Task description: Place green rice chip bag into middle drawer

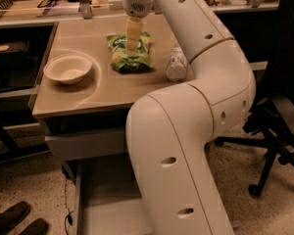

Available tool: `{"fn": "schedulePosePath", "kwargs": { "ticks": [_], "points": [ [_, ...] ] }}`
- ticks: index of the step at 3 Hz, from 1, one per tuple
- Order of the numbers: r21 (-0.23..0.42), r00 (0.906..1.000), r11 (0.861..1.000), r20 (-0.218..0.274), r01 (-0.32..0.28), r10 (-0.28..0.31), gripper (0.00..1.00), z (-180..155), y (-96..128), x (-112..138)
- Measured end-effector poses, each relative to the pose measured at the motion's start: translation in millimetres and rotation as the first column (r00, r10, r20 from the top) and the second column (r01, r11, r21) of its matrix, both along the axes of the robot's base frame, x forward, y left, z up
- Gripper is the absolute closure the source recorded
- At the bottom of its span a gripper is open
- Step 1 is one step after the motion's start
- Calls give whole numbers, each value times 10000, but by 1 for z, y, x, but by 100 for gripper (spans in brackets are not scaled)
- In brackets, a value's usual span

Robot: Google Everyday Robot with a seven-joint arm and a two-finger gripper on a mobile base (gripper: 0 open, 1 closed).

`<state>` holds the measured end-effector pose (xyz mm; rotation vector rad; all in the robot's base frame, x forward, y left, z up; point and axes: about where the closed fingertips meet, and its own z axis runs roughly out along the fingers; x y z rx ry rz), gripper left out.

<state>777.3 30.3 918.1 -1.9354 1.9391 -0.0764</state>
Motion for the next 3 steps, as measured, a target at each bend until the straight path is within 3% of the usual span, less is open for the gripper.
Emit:
{"fn": "schedulePosePath", "kwargs": {
  "ticks": [3],
  "points": [
    [337, 9977, 9992, -633, -200, 221, 0, -48, 23, 14]
  ]
}}
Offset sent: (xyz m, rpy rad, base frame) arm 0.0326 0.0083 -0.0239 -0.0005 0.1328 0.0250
